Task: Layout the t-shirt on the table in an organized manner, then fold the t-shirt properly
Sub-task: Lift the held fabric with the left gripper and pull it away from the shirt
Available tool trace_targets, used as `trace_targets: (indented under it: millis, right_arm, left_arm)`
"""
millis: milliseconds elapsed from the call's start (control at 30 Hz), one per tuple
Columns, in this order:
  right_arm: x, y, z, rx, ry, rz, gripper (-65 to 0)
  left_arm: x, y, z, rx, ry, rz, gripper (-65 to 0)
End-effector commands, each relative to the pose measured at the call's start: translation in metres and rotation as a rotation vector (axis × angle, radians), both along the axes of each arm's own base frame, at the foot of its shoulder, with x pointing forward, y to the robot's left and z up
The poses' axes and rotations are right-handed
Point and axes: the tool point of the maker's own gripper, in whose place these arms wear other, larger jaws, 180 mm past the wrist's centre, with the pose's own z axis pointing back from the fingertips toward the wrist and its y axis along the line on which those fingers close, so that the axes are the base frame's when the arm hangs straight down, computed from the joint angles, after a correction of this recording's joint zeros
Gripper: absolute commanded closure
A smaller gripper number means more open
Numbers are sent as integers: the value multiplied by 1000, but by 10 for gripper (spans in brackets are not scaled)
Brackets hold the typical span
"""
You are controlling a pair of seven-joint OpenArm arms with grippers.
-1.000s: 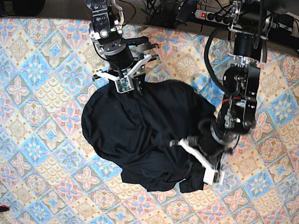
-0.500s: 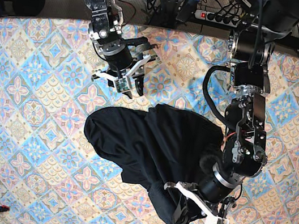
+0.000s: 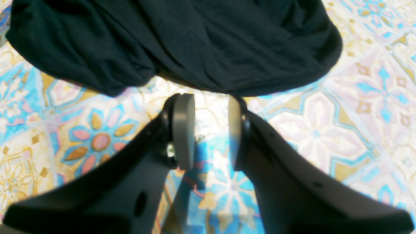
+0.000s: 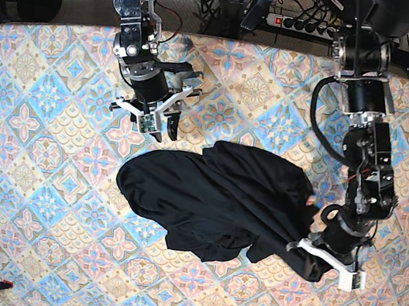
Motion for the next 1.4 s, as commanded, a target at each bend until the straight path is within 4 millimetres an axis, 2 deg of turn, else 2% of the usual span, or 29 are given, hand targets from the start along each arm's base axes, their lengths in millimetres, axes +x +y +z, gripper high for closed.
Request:
trace_targets:
  millis: [0,167,300,500,633,700,833,933,1033,1133,1200,1367]
  right_arm:
    - [7,3,14,24,-48,2,-172]
    - [6,2,13,24,-47,0,-172]
    - [7,1,13,22,-46,-3,-172]
    - [0,-1,-9,11,13,-5,-172]
    - [-4,-1,-19,7,39,-5,-172]
    - [-4,-2,-20,7,42,-5,-172]
    - [-4,-2,-20,7,42,-5,-148]
    - [-4,-2,-20,7,42,-7,-125]
    - [-3,-7,-20,4,41,-20,-118]
    - [0,-20,-20,-3,40,-55,-117]
    - [2,-29,-20,-7,38,-76,-117]
    - [4,-50,-20,-20,36,-130,-117]
  left_arm:
    - [3,6,18,8,-69,9,0]
    - [-25,33,-20,78,-3,36,0]
    - [-61,39,-66,119,114,14,0]
    - [-121,23,-128,147,273,-111,0]
    - [-150,-7,-156,150,351,-227,0]
    - [-161,-29,-166,150,375,-302,0]
    - [-181,-77,-178,171,402,-496,0]
    - [-200,-121,-175,211,381,-700,0]
    - [-216,-152,-167,260,346,-881,0]
    - [-225,-170,-161,294,316,-989,0]
    - [-232,-173,-162,318,316,-1046,0]
    - [-257,-164,-167,395,338,-1175,0]
